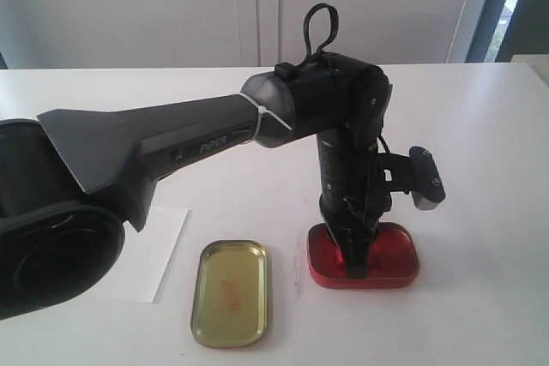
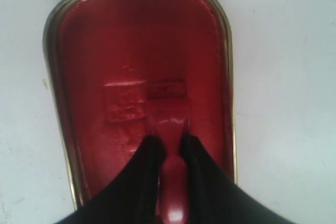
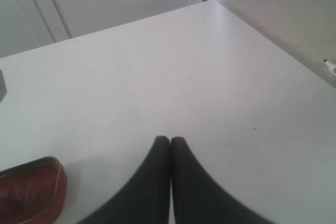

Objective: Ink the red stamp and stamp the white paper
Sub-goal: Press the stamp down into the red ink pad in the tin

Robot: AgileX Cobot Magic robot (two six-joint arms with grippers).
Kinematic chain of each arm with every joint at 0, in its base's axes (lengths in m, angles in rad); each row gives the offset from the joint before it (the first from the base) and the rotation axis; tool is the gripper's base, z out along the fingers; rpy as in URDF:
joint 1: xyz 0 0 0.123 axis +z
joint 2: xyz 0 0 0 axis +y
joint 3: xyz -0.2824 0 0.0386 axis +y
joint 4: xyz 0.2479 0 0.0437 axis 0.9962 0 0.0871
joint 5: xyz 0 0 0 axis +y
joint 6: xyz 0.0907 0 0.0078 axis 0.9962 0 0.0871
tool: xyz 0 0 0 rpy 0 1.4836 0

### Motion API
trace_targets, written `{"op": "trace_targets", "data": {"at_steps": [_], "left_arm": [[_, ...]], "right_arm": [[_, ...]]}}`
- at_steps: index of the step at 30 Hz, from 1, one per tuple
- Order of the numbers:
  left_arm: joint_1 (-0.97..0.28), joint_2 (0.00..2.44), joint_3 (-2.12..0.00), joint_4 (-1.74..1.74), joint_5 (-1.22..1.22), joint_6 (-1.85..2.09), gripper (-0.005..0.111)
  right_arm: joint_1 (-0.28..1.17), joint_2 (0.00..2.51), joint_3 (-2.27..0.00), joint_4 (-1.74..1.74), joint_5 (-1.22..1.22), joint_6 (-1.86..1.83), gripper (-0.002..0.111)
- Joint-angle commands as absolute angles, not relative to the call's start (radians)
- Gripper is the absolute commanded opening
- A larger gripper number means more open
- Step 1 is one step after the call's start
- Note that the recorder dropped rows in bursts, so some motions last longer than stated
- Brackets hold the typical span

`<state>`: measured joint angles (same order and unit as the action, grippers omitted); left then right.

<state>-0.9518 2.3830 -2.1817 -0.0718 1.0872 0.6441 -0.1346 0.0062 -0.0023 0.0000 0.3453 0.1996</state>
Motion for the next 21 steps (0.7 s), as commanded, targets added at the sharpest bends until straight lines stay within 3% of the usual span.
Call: {"op": "trace_targets", "data": {"at_steps": [1, 21], "left_arm": [[-0.950, 2.374, -2.166, -0.045, 1.128, 0.635, 0.000], [-0.950, 2.304, -2.166, -0.045, 1.111, 0.629, 0.000]], "right_arm": [[-0.139, 0.000, 0.000, 0.000, 0.342, 0.199, 0.000], [-0.139, 0.000, 0.000, 0.000, 0.342, 0.199, 0.000]]}}
